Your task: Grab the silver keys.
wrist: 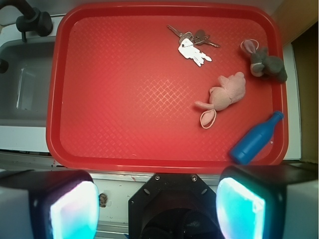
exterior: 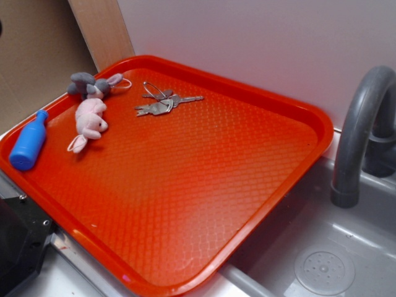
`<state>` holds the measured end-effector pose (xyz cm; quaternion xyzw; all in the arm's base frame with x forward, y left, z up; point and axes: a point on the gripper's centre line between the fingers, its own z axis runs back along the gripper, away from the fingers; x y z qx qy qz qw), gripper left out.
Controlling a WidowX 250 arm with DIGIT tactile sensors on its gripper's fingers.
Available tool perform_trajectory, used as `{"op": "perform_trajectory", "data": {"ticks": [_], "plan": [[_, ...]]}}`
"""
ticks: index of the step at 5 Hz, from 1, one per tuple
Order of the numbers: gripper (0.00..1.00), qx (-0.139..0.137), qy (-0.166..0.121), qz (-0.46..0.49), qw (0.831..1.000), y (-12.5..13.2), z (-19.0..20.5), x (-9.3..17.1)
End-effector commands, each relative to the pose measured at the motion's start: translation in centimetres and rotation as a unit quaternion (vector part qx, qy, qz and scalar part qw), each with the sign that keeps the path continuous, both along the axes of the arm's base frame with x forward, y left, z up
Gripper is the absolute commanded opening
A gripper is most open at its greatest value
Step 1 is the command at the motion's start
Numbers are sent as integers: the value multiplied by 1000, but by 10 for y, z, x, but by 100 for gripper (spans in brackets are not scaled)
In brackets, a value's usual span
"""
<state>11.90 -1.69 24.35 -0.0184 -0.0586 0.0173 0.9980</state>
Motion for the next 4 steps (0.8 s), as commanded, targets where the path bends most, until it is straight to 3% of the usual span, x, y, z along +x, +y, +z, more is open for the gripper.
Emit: {"op": "perform_trajectory", "data": {"ticks": [1,2,3,4], "plan": [[100,0,0,0,1000,0,0,0],[100,2,-13,42,999,5,-23,50],[100,10,-28,63,998,8,-36,81],[100,0,-20,91,996,21,-54,112]]}}
